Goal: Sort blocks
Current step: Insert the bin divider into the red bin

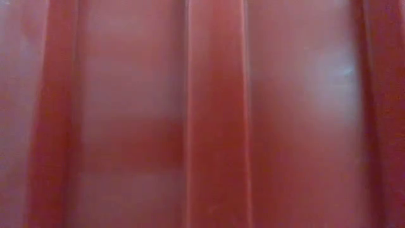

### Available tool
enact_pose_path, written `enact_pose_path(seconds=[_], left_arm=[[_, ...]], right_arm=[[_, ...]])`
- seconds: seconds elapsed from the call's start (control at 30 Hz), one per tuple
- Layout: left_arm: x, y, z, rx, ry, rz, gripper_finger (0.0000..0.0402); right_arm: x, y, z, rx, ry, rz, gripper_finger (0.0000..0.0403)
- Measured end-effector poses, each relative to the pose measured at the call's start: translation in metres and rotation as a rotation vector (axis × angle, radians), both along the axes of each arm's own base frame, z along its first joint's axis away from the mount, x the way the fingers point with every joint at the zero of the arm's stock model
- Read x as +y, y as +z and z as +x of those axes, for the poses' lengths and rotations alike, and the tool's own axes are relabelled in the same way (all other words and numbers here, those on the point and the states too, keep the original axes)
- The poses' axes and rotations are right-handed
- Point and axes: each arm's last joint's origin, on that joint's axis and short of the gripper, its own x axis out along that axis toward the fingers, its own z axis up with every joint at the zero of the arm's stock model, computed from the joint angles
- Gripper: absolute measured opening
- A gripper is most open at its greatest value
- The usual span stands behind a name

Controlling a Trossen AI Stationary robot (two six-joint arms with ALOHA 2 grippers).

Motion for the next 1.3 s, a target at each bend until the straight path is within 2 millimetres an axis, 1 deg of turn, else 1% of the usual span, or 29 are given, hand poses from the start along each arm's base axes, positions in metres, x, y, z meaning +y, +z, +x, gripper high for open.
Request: enact_pose_path(seconds=[0.17, 0.27, 0.37, 0.47, 0.57, 0.67, 0.73, 0.8, 0.9, 1.0, 1.07, 1.3], left_arm=[[0.001, -0.001, 0.005, 0.05, -0.002, -0.003, 0.0], [0.002, -0.002, 0.008, 0.091, -0.01, -0.013, 0.0], [0.002, -0.003, 0.011, 0.112, -0.019, -0.02, 0.0], [0.002, -0.004, 0.012, 0.119, -0.031, -0.026, 0.0], [0.002, -0.004, 0.012, 0.12, -0.03, -0.026, 0.0], [0.002, -0.004, 0.012, 0.118, -0.038, -0.027, 0.0], [0.002, -0.004, 0.012, 0.114, -0.05, -0.03, 0.0], [0.002, -0.004, 0.012, 0.11, -0.059, -0.033, 0.0], [0.002, -0.004, 0.012, 0.109, -0.062, -0.033, 0.0], [0.002, -0.004, 0.012, 0.107, -0.07, -0.035, 0.0], [0.002, -0.004, 0.012, 0.106, -0.074, -0.036, 0.0], [0.002, -0.003, 0.011, 0.101, -0.079, -0.037, 0.0]], right_arm=[[-0.008, -0.013, 0.002, 0.081, -0.171, 0.184, 0.0], [-0.012, -0.015, 0.005, 0.147, -0.219, 0.268, 0.0], [-0.019, -0.012, 0.011, 0.241, -0.249, 0.332, 0.0], [-0.032, -0.008, 0.02, 0.354, -0.302, 0.4, 0.0], [-0.05, -0.006, 0.028, 0.457, -0.359, 0.444, 0.0], [-0.071, -0.012, 0.034, 0.506, -0.374, 0.498, 0.0], [-0.085, -0.019, 0.035, 0.507, -0.334, 0.545, 0.0], [-0.096, -0.025, 0.032, 0.47, -0.279, 0.588, 0.0], [-0.108, -0.031, 0.021, 0.373, -0.249, 0.622, 0.0], [-0.111, -0.039, 0.01, 0.271, -0.255, 0.641, 0.0], [-0.11, -0.048, 0.003, 0.246, -0.271, 0.659, 0.0], [-0.108, -0.072, 0.002, 0.251, -0.261, 0.741, 0.0]])
